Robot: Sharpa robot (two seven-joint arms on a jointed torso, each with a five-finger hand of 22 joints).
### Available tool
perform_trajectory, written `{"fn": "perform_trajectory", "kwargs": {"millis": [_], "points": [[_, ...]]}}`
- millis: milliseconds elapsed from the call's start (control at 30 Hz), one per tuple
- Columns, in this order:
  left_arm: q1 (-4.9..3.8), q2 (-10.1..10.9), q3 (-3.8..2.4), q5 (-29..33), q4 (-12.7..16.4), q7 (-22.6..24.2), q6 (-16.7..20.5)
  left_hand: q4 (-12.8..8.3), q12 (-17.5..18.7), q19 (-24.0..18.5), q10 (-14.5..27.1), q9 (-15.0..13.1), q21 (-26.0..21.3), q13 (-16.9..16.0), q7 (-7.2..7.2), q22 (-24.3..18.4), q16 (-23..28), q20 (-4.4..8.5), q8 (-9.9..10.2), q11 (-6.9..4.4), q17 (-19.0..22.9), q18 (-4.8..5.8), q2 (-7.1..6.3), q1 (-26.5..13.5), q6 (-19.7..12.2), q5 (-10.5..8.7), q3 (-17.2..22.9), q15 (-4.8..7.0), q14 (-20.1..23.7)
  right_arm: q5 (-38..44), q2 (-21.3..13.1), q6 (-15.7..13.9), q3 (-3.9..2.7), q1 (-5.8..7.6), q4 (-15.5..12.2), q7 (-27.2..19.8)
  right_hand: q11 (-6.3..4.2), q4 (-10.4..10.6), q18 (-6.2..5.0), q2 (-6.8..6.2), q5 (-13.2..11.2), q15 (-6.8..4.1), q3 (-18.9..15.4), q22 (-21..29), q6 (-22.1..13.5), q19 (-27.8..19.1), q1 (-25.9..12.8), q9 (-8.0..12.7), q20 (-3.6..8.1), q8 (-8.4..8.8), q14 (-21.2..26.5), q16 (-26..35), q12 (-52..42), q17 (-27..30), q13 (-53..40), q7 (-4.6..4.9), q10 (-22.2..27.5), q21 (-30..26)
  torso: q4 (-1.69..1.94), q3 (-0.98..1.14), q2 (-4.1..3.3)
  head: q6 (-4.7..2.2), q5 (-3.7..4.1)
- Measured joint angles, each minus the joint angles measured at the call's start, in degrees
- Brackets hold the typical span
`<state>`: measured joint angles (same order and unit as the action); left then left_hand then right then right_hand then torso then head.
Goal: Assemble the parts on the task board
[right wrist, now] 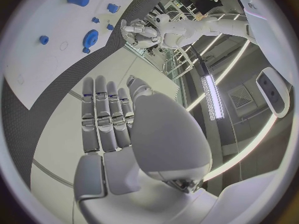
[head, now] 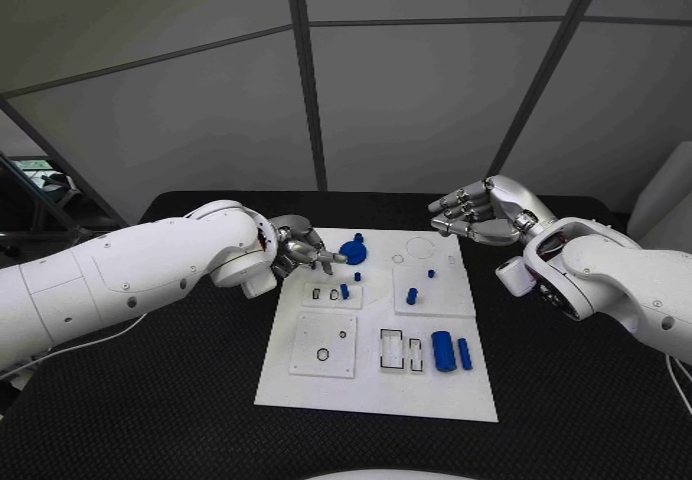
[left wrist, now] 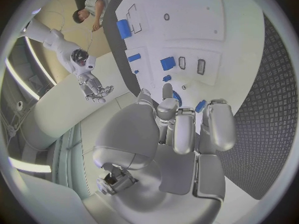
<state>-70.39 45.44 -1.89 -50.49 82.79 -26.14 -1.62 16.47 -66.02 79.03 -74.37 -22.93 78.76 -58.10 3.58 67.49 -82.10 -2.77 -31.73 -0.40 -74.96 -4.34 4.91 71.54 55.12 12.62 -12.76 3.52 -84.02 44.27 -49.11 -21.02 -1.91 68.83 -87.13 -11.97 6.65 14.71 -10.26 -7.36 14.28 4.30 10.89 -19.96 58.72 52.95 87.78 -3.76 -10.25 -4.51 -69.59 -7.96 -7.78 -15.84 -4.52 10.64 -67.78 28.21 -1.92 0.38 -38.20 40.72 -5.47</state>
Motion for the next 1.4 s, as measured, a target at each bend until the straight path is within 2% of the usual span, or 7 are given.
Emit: {"fn": "perform_trajectory", "kwargs": {"millis": [200, 233, 300, 433, 567, 867, 1400], "points": [[-1.29, -2.0, 1.21, -3.7, -1.1, -2.0, -2.4, 0.0, -0.8, 0.7, 0.0, -2.0, -0.1, -0.9, 0.00, 0.5, 0.0, 0.45, -1.5, 0.00, 0.0, 0.00, -0.05, -0.5, -0.6, -0.84, -0.9, 0.17, 0.2, -0.9, 0.3, -0.1, 0.00, 0.18, 0.9, -0.6, 0.22, -0.1, 0.01, -0.04, 0.3, 0.30, 0.1, 1.6, 0.2, 0.0, -0.6, 0.0, -0.41, 0.37, 0.3, 2.4, 0.8, 1.9, 1.0, 0.18, 0.2, -2.3, -0.04, 0.07, 0.01, 0.18, -0.09], [-1.52, -2.2, 1.58, -4.1, -1.2, -2.2, -2.7, 0.0, -1.0, 1.0, -0.2, -2.4, -0.1, -1.1, -0.19, 0.8, 0.0, 0.60, -1.8, -0.16, 0.0, -0.01, 0.10, -0.7, -0.8, -1.13, -1.0, 0.31, 0.0, -1.0, 0.3, -0.1, 0.00, 0.20, 1.1, -0.7, 0.22, -0.2, 0.00, -0.15, 0.3, 0.30, 0.2, 1.7, 0.2, 0.0, -0.8, 0.0, -0.41, 0.37, 0.3, 2.4, 0.8, 2.0, 1.0, 0.19, 0.2, -2.3, -0.04, 0.07, 0.01, 0.20, -0.09], [-2.11, -2.9, 2.81, -4.9, -1.6, -2.6, -3.4, 0.0, -1.2, 1.2, -0.2, -3.2, -0.1, -1.4, -0.31, 1.2, 0.0, 0.70, -2.4, -0.20, 0.0, 0.00, 0.16, -1.2, -0.9, -2.03, -1.4, 0.33, 0.0, -1.2, 0.4, -0.2, 0.00, 0.22, 1.4, -0.8, 0.43, -0.5, 0.01, -0.24, 0.3, 0.30, 0.1, 2.0, 0.0, 0.1, -0.9, 0.0, -0.53, 0.37, 0.3, 2.9, 1.1, 2.3, 1.0, 0.39, 0.4, -2.8, -0.04, 0.06, 0.01, 0.31, -0.11], [-3.14, -4.3, 4.85, -6.0, -2.5, -3.3, -4.6, 0.1, -1.5, 1.4, -0.2, -4.2, -0.1, -1.7, -0.31, 1.5, 0.0, 0.61, -2.9, -0.21, 0.0, -0.01, 0.17, -1.7, -1.3, -3.41, -1.8, 0.33, 0.0, -1.4, 0.7, -0.4, 0.00, 0.25, 1.7, -1.0, 0.63, -0.5, 0.01, -0.47, 0.7, 0.46, 0.0, 2.6, -0.2, 0.2, -1.1, 0.0, -0.61, 0.57, 0.5, 3.4, 1.5, 2.9, 1.0, 0.53, 0.6, -3.6, -0.03, 0.02, -0.02, 0.53, -0.22], [-3.69, -5.5, 5.85, -6.7, -3.4, -3.7, -5.5, 0.2, -1.5, 1.6, -0.2, -4.6, -0.1, -1.8, -0.51, 1.6, 0.0, 0.81, -2.9, -0.21, 0.0, -0.02, 0.23, -1.7, -1.5, -3.84, -2.0, 0.33, 0.0, -1.5, 1.0, -0.6, 0.00, 0.26, 2.1, -1.0, 0.83, -0.7, 0.01, -0.48, 0.9, 0.50, -0.1, 2.9, -0.4, 0.4, -1.1, 0.0, -0.81, 0.57, 0.5, 3.8, 1.5, 3.2, 1.0, 0.74, 0.8, -4.1, -0.03, -0.01, -0.03, 0.66, -0.33], [-3.96, -7.4, 6.57, -7.5, -4.7, -4.2, -6.8, 0.0, -1.5, 1.6, -0.2, -4.7, -0.1, -1.4, -0.30, 1.7, 0.0, 0.81, -2.9, -0.20, 0.0, -0.02, -0.07, -2.0, -1.7, -4.06, -2.2, 0.32, 0.0, -1.4, 1.6, -1.1, 0.00, 0.27, 2.8, -0.2, 0.83, -0.7, 0.01, -0.44, 1.1, 0.50, -0.1, 3.3, -0.4, 0.4, -1.6, 0.0, -0.81, 0.57, 0.5, 3.8, 1.7, 3.5, 1.0, 0.80, 0.8, -4.4, -0.02, -0.09, -0.16, 0.88, -0.32], [-4.05, -8.2, 6.70, -7.8, -4.9, -4.3, -8.3, 0.0, -1.5, 1.8, -0.2, -5.1, 0.1, -1.1, -0.31, 2.2, 0.0, 0.61, -3.2, -0.20, 0.0, -0.02, 0.16, -2.2, -1.7, -4.06, -2.2, 0.32, 0.0, -1.2, 2.7, -1.4, 0.00, 0.27, 3.5, 1.2, 1.03, -1.0, 0.01, -0.39, 1.4, 0.72, -0.2, 3.7, -0.7, 0.6, -1.6, 0.0, -1.01, 0.57, 0.7, 4.2, 1.9, 4.1, 1.0, 1.01, 1.0, -5.2, -0.02, -0.17, -0.20, 1.28, -0.13]]}}
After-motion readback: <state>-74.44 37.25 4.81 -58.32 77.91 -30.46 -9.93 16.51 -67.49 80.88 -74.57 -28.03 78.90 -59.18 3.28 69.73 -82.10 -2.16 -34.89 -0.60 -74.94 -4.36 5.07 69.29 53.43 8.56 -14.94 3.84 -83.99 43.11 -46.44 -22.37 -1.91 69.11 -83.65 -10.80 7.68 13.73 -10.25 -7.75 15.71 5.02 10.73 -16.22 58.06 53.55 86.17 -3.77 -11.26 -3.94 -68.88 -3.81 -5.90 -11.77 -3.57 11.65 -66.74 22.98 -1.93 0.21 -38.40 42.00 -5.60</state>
